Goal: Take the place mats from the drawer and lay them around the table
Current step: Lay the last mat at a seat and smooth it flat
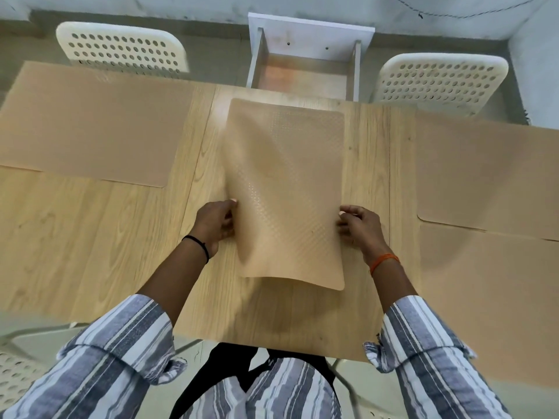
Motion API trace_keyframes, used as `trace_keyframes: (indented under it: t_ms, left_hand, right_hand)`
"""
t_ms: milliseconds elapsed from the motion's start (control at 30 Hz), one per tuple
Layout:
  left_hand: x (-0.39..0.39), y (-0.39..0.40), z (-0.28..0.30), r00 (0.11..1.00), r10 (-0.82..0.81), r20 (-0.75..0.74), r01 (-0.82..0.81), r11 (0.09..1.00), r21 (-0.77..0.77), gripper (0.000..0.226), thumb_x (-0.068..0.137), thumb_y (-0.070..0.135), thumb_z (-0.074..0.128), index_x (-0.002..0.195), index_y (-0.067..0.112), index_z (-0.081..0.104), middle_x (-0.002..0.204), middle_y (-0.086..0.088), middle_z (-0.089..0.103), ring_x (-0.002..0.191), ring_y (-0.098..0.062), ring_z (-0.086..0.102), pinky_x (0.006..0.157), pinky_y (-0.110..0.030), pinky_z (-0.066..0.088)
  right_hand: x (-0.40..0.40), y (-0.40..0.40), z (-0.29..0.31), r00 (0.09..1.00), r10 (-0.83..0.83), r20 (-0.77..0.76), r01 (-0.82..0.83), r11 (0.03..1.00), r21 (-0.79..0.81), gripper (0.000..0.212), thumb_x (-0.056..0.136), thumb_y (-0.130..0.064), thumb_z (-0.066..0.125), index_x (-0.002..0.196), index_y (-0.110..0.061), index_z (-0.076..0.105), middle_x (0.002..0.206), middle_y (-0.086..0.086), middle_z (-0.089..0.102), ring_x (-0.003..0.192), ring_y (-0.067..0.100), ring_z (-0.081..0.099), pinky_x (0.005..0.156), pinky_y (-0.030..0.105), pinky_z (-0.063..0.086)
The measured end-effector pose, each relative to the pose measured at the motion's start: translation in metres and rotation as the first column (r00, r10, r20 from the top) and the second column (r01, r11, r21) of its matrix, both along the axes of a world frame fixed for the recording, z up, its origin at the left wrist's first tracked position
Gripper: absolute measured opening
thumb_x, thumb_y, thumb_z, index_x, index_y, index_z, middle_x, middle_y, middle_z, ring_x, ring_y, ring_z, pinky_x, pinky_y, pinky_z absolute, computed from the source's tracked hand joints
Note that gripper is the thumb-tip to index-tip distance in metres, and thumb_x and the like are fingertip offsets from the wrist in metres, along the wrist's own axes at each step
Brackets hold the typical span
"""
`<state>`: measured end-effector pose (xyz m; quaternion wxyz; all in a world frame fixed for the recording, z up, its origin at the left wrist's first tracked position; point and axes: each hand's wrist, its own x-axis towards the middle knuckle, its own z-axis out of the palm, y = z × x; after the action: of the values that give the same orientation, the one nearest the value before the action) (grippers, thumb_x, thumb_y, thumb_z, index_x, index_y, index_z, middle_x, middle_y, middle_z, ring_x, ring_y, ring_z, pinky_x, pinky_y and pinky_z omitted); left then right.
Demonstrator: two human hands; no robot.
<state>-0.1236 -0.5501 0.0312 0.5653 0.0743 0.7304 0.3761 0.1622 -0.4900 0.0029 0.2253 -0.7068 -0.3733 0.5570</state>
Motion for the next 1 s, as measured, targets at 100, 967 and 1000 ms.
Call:
trace_keyframes:
  t_ms: [100,967,1000]
  left_hand:
    - [-0.007,-0.002,-0.004,0.99,0.0,-0.139,-0.001,1.0,-0.004,0.041,0.086,0.03,0.07,0.123,0.015,0.06,0.113,0.0,0.06,0.097,-0.017,0.055,0.09,-0.037,0.048]
    - [-0.008,-0.003,0.072,0.891,-0.217,0.399,0.041,0.914,0.404,0.025,0.089,0.0,0.052,0.086,0.024,0.055,0.072,0.012,0.066,0.056,-0.001,0.061,0.058,-0.015,0.053]
    - [-0.013,-0.004,0.072,0.912,-0.203,0.356,0.053,0.92,0.389,0.025,0.091,-0.001,0.052,0.085,0.024,0.054,0.07,0.011,0.066,0.053,-0.001,0.06,0.056,-0.016,0.052]
  right_hand:
    - [-0.001,-0.003,0.001,1.0,-0.002,-0.004,0.003,1.0,0.012,0.026,0.096,-0.015,0.057,0.12,-0.013,0.065,0.101,0.009,0.069,0.081,0.014,0.064,0.064,0.021,0.046]
    - [-0.015,-0.004,0.024,0.977,0.011,-0.213,-0.042,0.989,-0.14,0.052,0.093,-0.024,0.064,0.141,-0.011,0.05,0.108,0.001,0.06,0.081,0.011,0.053,0.061,0.024,0.043]
    - [-0.013,-0.005,0.023,0.973,-0.029,-0.229,0.0,0.992,-0.125,0.048,0.092,-0.017,0.065,0.138,-0.009,0.053,0.102,0.0,0.062,0.079,0.011,0.054,0.062,0.023,0.044]
